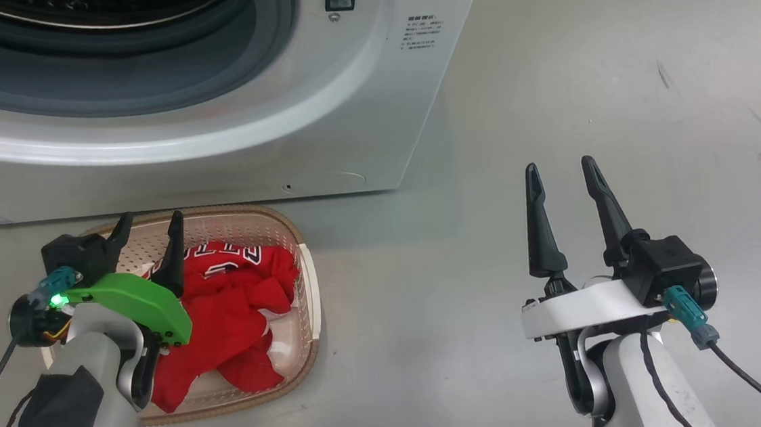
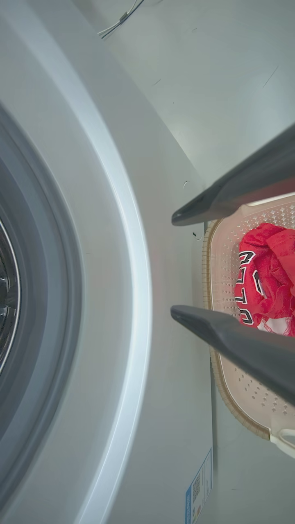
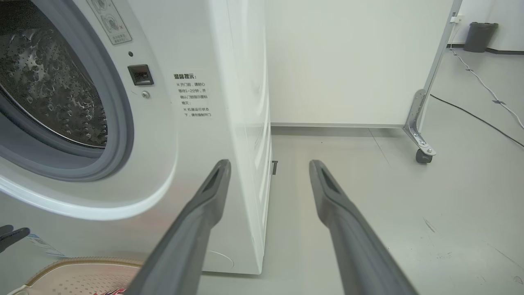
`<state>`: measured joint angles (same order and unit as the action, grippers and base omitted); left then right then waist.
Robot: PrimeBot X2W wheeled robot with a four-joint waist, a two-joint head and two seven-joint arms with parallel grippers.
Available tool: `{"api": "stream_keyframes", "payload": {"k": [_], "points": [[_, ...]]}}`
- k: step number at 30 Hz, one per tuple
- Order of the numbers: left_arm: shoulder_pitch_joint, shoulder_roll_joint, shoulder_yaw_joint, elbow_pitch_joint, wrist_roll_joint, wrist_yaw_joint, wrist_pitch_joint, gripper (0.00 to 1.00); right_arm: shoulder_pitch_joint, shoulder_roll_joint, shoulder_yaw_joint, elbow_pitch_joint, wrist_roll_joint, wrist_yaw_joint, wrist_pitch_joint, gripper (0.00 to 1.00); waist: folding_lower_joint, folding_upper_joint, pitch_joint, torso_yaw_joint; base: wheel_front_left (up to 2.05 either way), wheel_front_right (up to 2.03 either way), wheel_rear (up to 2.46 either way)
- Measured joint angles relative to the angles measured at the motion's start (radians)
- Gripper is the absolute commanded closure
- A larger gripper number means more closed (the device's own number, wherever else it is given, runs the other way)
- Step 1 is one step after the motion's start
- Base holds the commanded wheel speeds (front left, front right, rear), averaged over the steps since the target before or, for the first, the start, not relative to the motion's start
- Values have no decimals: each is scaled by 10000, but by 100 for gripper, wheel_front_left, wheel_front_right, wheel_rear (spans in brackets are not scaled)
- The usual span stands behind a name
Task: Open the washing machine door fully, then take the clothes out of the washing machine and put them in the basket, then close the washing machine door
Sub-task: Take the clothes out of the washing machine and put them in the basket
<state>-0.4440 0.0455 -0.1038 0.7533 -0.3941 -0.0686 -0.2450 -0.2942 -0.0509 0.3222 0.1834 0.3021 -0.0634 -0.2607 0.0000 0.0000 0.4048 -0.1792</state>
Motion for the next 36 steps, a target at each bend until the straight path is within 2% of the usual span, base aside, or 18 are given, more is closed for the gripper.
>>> {"api": "stream_keyframes", "payload": {"k": [12, 21, 36], "points": [[770, -12, -52, -1804, 447, 36, -42, 0, 917, 6, -286, 199, 2, -4, 0, 0, 0, 0, -1580, 632, 0, 0, 0], [1668, 13, -88, -3147, 809, 508, -44, 0, 1573, 10, -314, 224, 0, -2, 0, 0, 0, 0, -2571, 856, 0, 0, 0], [3946, 23, -382, -4447, 1258, 1131, 23, 0, 2601, 13, -548, 290, -107, -4, 2, 0, -1, 0, -3804, 1134, 0, 0, 0]]}}
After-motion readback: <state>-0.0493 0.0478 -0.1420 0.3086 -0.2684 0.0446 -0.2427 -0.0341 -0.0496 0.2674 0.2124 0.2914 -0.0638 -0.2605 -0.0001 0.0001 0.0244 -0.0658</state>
